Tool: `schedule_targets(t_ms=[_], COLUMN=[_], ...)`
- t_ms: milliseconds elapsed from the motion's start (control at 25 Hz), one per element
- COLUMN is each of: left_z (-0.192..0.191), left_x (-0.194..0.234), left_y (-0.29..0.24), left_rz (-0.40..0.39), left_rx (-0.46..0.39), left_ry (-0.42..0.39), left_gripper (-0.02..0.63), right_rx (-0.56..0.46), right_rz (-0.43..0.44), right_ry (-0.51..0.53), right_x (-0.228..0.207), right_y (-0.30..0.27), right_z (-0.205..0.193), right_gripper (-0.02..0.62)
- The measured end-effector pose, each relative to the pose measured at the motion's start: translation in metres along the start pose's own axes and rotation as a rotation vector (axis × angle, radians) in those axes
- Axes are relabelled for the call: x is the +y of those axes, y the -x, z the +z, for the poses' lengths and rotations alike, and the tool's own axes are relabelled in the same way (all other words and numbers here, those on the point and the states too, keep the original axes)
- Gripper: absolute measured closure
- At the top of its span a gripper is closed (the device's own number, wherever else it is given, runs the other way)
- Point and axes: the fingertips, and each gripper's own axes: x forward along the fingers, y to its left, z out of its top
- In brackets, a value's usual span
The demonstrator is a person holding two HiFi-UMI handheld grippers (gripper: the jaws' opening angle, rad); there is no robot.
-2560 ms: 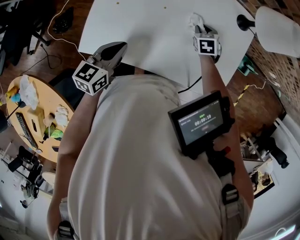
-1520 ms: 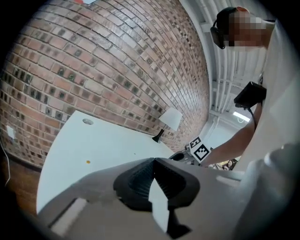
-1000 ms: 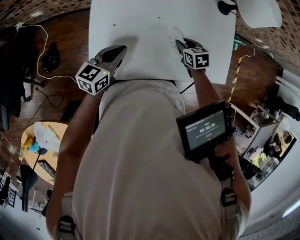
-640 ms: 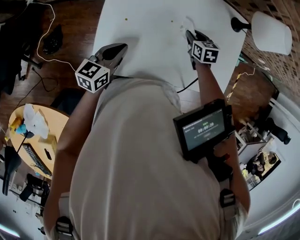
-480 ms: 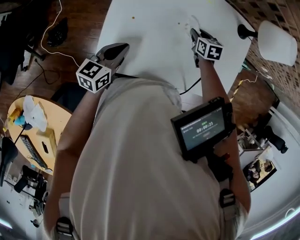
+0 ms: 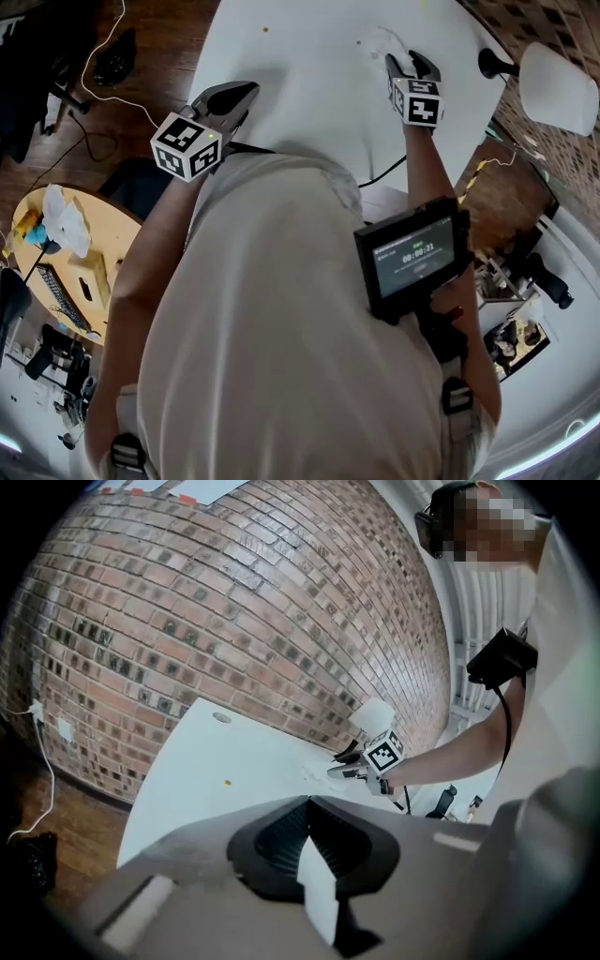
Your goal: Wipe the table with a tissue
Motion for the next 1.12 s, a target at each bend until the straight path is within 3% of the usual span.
schedule_targets(t_ms=[200,320,600,840,960,1120], left_z=[0.003,0.001,-0.002,-0.001,0.0,-0.001], left_x=[-0.007,-0.004,0.0,0.001,0.001,0.002], left_y=[-0.006,0.0,0.005,0.007,0.007,0.011], left_rz=[-0.008,0.006,0.026,0.033,0.039,0.049], left_rx=[-0.001,-0.002,-0.002,-0.003,-0.004,-0.003], left_ry=[-0.004,0.0,0.01,0.01,0.012,0.016], left_gripper=[0.6,0.6,0.6,0.6,0.6,0.6], right_rx=[0.038,0.032,0.066,0.133,0.136,0.109], right_rz=[-0.025,-0.014,0.028,0.064,0.053,0.07], right_ry=[0.33,0.39,0.259,0.258,0.186,0.038], right_x=[0.011,0.017,0.01,0.008,-0.005,-0.019], right_y=[0.004,0.009,-0.001,-0.018,-0.018,-0.018], right_z=[-0.001,0.001,-0.013,-0.02,-0.02,-0.02], right_gripper=[0.367,0.345,0.344,0.353,0.453,0.486])
